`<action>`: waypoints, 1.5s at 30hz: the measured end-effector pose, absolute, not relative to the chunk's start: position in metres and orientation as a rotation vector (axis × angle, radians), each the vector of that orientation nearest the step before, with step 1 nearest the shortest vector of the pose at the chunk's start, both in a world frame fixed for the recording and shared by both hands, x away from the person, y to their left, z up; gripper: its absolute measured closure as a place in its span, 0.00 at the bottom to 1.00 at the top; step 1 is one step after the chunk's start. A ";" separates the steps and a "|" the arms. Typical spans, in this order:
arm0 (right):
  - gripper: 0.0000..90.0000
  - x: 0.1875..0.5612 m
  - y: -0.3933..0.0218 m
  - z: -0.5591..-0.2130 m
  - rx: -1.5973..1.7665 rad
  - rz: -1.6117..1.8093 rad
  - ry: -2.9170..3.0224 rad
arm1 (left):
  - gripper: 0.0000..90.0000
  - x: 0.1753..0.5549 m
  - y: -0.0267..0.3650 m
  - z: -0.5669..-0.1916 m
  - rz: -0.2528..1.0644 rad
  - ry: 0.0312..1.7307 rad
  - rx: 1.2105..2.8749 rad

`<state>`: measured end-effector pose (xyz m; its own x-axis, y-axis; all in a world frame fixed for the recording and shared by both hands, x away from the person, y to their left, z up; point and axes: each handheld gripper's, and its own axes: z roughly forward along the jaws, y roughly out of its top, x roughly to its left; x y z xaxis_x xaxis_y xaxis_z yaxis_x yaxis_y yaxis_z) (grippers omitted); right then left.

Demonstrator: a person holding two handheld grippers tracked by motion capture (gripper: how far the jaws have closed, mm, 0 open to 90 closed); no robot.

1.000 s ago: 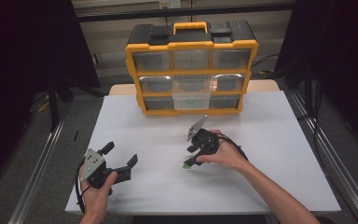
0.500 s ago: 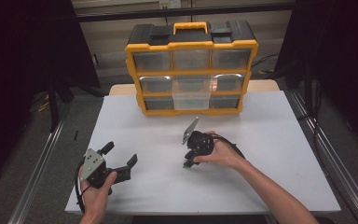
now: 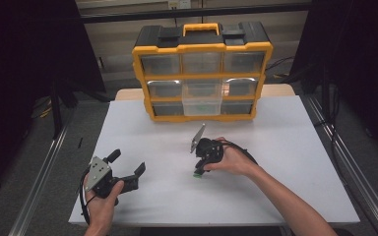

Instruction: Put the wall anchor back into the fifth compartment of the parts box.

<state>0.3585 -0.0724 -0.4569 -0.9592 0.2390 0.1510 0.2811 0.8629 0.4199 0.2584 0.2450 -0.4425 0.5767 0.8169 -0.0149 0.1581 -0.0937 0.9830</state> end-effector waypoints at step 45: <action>0.94 0.359 -0.113 -0.394 -0.428 -1.306 -2.812 | 0.03 0.257 0.245 -0.442 0.681 0.838 1.578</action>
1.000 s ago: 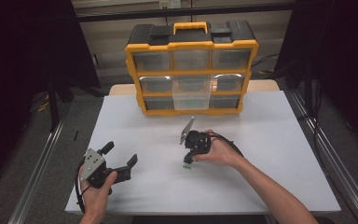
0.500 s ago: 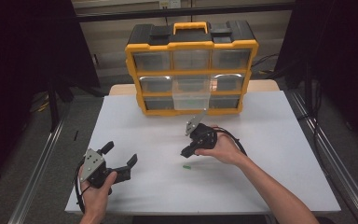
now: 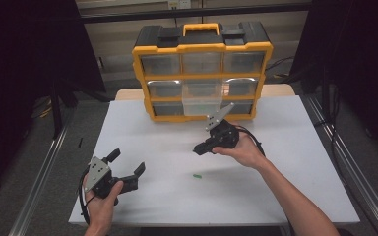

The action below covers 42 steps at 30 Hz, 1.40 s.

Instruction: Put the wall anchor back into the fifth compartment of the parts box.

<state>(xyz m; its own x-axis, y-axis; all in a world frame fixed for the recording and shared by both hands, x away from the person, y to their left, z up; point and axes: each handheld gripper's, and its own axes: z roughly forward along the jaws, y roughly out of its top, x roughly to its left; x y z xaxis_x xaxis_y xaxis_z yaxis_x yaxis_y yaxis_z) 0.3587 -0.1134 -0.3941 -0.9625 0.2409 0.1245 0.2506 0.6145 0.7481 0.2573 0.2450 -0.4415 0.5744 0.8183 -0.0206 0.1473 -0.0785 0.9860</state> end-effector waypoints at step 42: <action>0.94 0.396 -0.136 -0.282 -0.533 -1.447 -2.976 | 0.03 0.258 0.246 -0.442 0.679 0.833 1.579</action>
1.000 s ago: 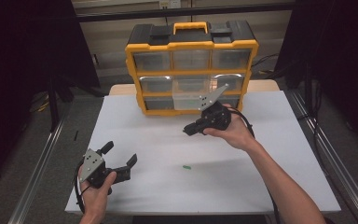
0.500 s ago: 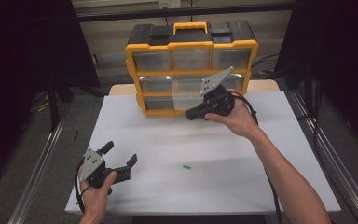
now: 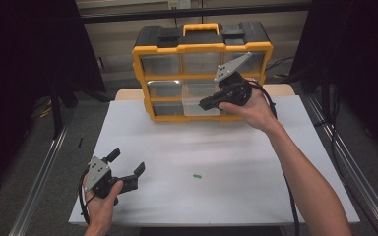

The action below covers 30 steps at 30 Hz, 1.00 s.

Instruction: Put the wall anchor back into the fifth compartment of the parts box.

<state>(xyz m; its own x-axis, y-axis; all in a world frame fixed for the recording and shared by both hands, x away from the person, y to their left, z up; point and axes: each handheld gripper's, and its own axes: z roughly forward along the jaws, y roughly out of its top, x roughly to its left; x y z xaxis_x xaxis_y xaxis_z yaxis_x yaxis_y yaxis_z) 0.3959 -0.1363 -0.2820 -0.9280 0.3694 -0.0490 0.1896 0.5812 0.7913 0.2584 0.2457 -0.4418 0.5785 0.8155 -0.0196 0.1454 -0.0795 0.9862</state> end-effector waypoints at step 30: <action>0.94 0.453 -0.131 -0.262 0.653 0.961 2.675 | 0.03 0.259 0.246 -0.442 0.681 0.828 1.587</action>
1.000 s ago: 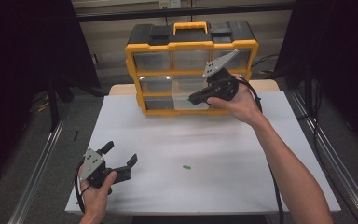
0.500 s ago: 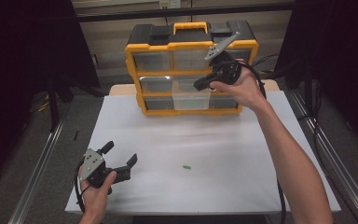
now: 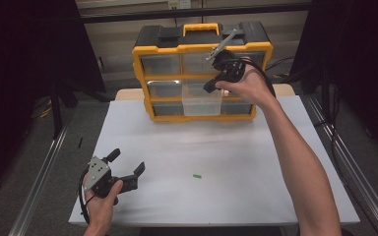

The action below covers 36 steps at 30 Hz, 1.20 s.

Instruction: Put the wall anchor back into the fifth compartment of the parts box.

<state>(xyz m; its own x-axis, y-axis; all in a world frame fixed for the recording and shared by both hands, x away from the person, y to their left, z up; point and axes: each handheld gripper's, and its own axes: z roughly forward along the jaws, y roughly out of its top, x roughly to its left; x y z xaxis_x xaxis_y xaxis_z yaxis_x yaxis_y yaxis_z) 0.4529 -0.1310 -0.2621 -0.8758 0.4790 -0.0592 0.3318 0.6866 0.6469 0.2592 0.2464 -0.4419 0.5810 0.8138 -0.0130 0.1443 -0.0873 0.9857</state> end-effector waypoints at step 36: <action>0.15 0.463 -0.127 -0.274 0.798 0.980 2.641 | 0.03 0.259 0.247 -0.442 0.676 0.820 1.583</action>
<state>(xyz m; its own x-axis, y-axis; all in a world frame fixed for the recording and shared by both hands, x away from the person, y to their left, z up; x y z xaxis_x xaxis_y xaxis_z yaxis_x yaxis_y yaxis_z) 0.4635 -0.1272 -0.2744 -0.8303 0.5572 -0.0108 0.4152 0.6313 0.6550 0.2592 0.2466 -0.4417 0.5870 0.8094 -0.0140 0.1397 -0.0842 0.9866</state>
